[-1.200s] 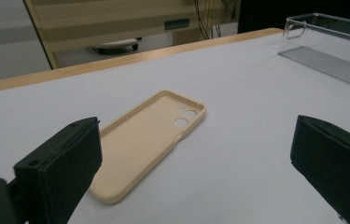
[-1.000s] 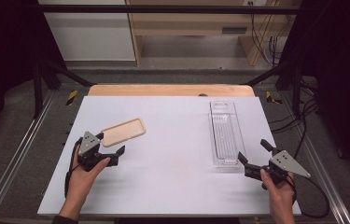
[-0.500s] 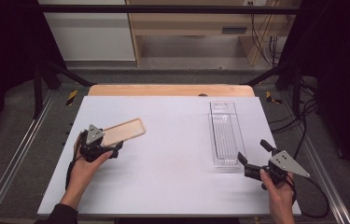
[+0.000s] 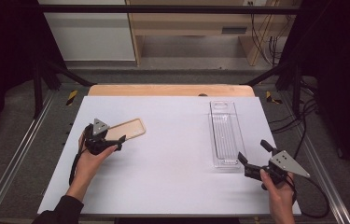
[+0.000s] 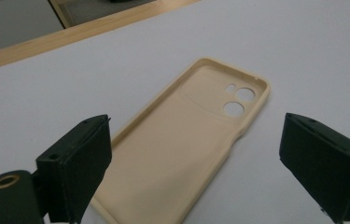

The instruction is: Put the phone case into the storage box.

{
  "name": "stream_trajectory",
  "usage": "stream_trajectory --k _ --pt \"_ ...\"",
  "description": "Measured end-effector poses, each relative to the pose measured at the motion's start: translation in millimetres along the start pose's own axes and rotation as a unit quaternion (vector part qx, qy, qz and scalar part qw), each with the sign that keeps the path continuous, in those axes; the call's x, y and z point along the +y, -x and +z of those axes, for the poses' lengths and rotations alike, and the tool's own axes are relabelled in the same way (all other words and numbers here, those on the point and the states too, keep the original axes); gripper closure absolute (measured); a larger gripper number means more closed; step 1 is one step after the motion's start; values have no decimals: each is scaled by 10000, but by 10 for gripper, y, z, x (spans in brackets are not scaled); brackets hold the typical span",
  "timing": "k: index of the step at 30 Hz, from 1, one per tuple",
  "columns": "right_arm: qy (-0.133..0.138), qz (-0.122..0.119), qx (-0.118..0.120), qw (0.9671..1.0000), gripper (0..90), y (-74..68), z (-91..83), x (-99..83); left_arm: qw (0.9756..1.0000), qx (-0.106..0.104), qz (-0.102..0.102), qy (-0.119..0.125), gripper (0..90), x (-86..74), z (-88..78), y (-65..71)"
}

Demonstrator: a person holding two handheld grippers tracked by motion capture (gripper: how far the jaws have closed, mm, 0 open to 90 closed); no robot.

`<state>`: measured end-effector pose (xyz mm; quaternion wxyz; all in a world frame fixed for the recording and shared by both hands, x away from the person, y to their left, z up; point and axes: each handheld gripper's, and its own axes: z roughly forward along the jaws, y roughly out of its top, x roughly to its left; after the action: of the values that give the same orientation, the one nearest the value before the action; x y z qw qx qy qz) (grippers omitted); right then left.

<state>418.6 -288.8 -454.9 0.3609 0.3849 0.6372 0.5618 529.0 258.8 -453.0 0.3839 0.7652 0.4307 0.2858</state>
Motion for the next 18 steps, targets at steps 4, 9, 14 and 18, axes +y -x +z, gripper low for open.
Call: stream_trajectory --k 4,9,14,18 --pt "-14 15 10 10000 38 -6 4 -8 9998 77 44 -156 260 -14 35 24" --pt "4 10 3 10000 39 -2 1 -7 9998 94 59 -146 490 -1 26 53" --pt "-11 24 5 10000 40 1 1 -12 9997 -7 -81 -234 697 -6 47 61" --pt "-27 -11 -1 10000 41 0 8 -14 9986 -80 -305 -431 822 -19 100 66"
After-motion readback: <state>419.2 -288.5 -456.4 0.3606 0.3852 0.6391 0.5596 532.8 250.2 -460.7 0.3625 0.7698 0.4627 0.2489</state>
